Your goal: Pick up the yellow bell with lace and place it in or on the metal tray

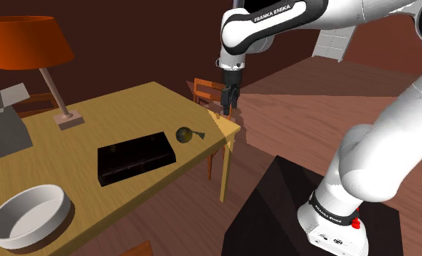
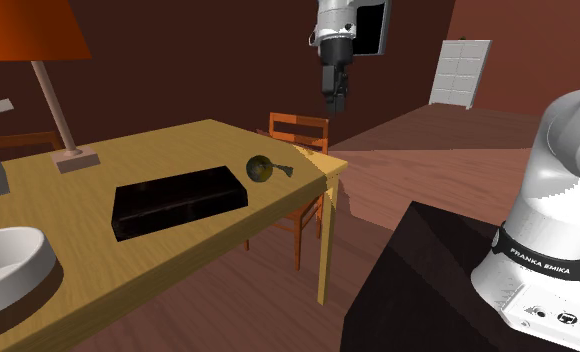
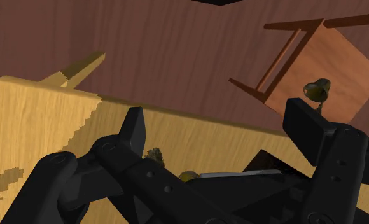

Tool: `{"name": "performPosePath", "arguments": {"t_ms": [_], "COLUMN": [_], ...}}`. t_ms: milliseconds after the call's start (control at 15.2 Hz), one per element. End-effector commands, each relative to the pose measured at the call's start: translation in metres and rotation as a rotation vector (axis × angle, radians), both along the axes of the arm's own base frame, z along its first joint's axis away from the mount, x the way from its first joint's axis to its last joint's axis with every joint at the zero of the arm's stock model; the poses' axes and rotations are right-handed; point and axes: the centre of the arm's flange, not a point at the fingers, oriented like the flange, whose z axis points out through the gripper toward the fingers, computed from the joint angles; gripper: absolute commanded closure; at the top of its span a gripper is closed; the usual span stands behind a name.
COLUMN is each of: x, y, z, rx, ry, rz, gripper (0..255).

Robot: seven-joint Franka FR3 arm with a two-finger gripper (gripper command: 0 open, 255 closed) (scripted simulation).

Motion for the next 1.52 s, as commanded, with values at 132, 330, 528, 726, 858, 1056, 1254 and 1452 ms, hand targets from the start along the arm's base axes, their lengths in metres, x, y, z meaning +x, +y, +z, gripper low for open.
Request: {"name": "performPosePath", "arguments": {"t_ms": [132,330,528,726,858,1056,1254,1452], "x": [0.045,0.077,0.109,0.141,0.162,0.192,0.19,0.187], "y": [-0.003,-0.003,-0.002,0.001,0.004,0.009,0.012,0.015], "z": [-0.035,-0.059,-0.083,-0.107,-0.123,-0.146,-0.162,-0.177], "rx": [0.018,0.032,0.045,0.059,0.068,0.081,0.081,0.081], "ry": [-0.006,-0.009,-0.013,-0.016,-0.019,-0.022,-0.022,-0.022], "rz": [0.052,0.091,0.129,0.168,0.194,0.231,0.231,0.231], "gripper": [0,0,0,0,0,0,0,0]}}
